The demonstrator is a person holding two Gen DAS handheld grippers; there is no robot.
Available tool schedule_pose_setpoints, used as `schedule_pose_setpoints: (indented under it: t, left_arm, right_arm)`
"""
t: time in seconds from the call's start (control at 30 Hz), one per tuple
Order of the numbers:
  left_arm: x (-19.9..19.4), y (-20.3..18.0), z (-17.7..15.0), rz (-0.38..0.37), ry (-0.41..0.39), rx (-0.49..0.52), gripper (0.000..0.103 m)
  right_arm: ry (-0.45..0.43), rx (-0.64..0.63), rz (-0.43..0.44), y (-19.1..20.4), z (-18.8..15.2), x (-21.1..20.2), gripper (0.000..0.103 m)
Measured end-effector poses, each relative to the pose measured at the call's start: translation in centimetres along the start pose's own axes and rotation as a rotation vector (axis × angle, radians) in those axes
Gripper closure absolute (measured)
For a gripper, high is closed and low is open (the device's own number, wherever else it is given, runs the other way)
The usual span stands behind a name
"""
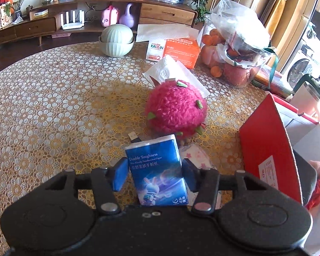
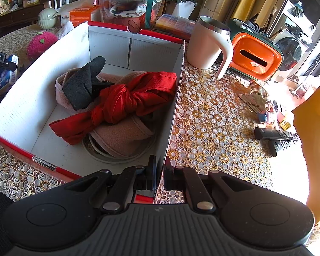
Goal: Organize objects
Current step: 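Carry the blue card box over the shoebox with the left gripper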
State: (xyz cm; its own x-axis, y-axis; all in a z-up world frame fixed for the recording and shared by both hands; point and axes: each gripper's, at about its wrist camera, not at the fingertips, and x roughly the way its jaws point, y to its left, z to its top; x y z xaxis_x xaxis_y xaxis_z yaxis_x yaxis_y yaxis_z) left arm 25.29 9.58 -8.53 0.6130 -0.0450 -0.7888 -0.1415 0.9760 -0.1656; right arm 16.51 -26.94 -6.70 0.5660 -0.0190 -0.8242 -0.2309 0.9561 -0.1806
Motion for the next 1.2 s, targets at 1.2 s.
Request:
schedule_pose_setpoints:
  t: [1.2]
  left_arm:
    - [-11.7, -17.0, -3.9, -0.375, -0.051, 0.49, 0.051]
  right_arm:
    - [-0.001, -0.001, -0.002, -0.2, 0.2, -0.1, 0.096]
